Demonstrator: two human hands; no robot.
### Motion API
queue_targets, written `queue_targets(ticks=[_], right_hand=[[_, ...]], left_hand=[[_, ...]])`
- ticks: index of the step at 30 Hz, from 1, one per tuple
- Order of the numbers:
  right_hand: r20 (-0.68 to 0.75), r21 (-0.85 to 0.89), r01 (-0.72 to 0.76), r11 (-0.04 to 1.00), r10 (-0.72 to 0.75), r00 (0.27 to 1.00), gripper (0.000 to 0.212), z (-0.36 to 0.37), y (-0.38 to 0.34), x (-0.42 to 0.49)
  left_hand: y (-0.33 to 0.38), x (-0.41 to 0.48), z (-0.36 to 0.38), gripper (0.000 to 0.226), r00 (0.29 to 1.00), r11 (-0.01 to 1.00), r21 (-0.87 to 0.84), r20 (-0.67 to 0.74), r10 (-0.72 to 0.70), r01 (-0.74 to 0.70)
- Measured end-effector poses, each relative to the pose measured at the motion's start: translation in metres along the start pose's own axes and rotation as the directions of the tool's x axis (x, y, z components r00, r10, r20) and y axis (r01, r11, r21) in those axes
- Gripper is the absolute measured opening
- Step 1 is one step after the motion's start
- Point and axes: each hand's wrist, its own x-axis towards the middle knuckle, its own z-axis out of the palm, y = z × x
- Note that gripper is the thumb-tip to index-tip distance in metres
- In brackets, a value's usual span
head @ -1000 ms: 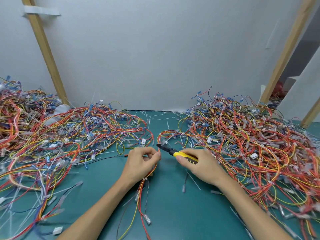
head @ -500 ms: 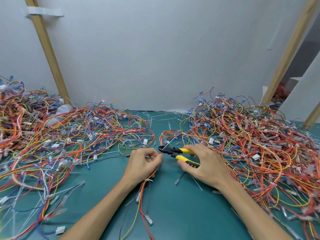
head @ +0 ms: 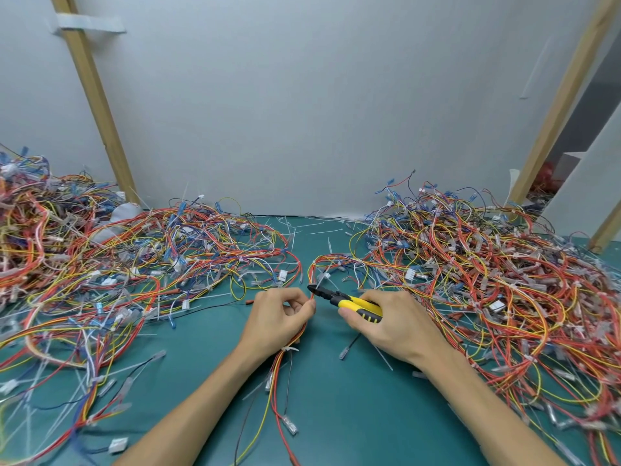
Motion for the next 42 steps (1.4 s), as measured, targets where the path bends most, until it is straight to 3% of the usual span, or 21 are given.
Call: queue_targets(ticks=[14, 26, 32, 36, 39, 42], right_hand=[[-0.046, -0.191, -0.009, 0.982, 0.0, 0.999, 0.073, 0.015, -0.006, -0.005], [0.019, -0.129, -0.052, 0.99, 0.055, 0.998, 0.067, 0.014, -0.004, -0.002], [0.03, -0.099, -0.089, 0.991, 0.092, 0.995, 0.074, 0.014, -0.001, 0.0], [0.073, 0.098, -0.156, 0.983, 0.149, 0.986, 0.07, 0.01, 0.003, 0.004], [0.008, 0.359, -0.191, 0.913, 0.202, 0.979, 0.076, 0.009, 0.009, 0.006], [-0.043, 0.488, -0.195, 0.851, 0.246, 0.968, 0.078, 0.01, 0.011, 0.004]], left_hand=[[-0.002, 0.002, -0.001, 0.021, 0.999, 0.999, -0.026, -0.035, -0.037, 0.037], [0.0, 0.0, -0.002, 0.022, 1.0, 0.999, -0.032, -0.007, -0.03, 0.029], [0.001, 0.0, -0.002, 0.022, 1.0, 0.999, -0.032, -0.003, -0.028, 0.028], [-0.001, 0.001, 0.0, 0.019, 0.999, 0.998, -0.053, -0.02, -0.034, 0.033], [-0.002, 0.002, 0.001, 0.017, 0.998, 0.997, -0.066, -0.039, -0.049, 0.046], [-0.003, 0.001, 0.0, 0.018, 0.997, 0.989, -0.134, -0.011, -0.071, 0.069]])
